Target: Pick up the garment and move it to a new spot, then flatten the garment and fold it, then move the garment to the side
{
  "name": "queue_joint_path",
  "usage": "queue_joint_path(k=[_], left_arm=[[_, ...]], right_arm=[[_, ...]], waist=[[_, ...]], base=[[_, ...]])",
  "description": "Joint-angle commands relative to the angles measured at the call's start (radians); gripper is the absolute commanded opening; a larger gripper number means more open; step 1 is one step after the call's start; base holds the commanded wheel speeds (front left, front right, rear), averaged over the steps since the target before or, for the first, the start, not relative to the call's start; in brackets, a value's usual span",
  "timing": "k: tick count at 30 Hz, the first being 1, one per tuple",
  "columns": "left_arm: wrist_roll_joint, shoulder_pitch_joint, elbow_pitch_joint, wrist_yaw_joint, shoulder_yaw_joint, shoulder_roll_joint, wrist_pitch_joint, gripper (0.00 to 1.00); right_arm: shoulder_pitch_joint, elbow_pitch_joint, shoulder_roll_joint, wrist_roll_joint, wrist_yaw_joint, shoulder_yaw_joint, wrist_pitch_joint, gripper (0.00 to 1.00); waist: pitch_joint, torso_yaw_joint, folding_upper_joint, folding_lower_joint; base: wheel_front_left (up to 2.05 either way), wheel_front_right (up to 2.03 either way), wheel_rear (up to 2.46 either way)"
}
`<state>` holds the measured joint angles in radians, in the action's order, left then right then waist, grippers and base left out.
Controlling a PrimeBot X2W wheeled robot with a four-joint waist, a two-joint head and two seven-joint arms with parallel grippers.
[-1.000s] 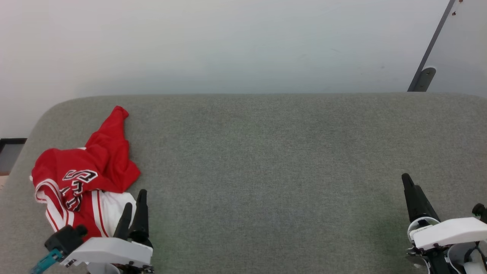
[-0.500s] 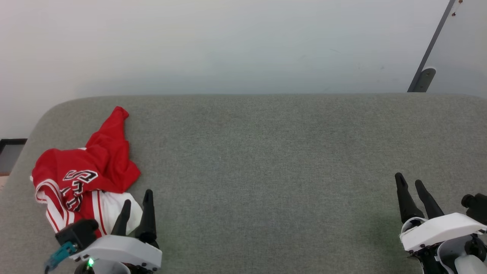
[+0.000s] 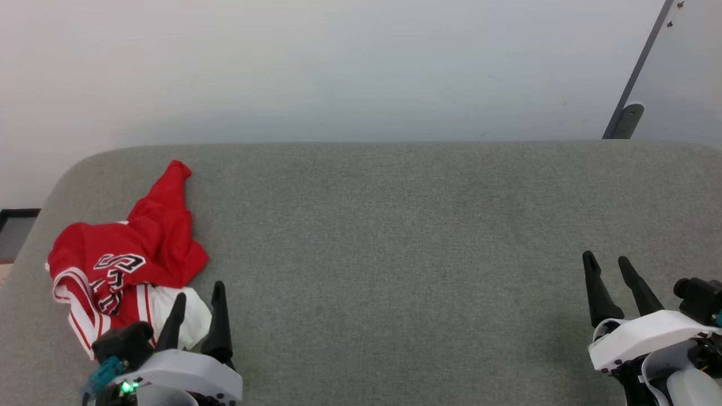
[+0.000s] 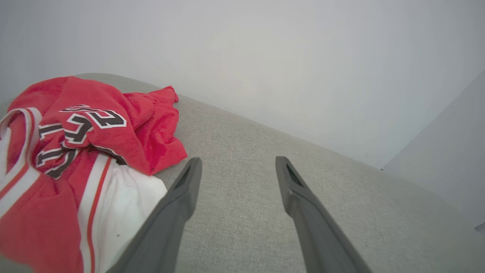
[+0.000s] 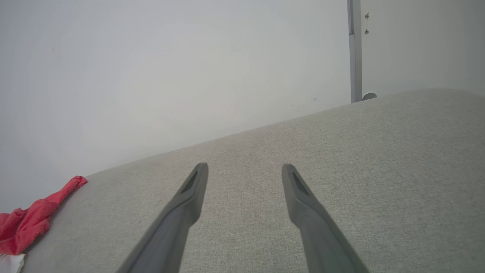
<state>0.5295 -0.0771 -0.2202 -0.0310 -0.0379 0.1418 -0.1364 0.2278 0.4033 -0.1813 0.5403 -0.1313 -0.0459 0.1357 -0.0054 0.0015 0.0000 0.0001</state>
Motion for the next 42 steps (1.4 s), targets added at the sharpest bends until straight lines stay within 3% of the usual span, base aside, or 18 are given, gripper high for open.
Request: queue_joint_path(k=[1, 16, 42], left_arm=[[-0.024, -0.005, 0.010, -0.006, -0.002, 0.008, -0.008, 1.00], [-0.149, 0.002, -0.024, 0.004, -0.013, 0.007, -0.046, 1.00], [-0.367, 0.003, -0.038, 0.017, 0.014, -0.008, -0.102, 1.00]], right_arm=[[0.021, -0.006, -0.008, -0.025, 0.001, -0.003, 0.008, 1.00], [0.023, -0.002, -0.020, -0.184, 0.001, -0.001, 0.046, 1.00], [0.005, -0.005, -0.018, -0.352, 0.001, 0.044, 0.102, 1.00]], waist=[[0.000, 0.000, 0.0000, -0.0001], [-0.002, 0.000, 0.0000, -0.0001], [0.001, 0.012, 0.0000, -0.0001]], base=[[0.00, 0.00, 0.00], [0.00, 0.00, 0.00], [0.00, 0.00, 0.00]])
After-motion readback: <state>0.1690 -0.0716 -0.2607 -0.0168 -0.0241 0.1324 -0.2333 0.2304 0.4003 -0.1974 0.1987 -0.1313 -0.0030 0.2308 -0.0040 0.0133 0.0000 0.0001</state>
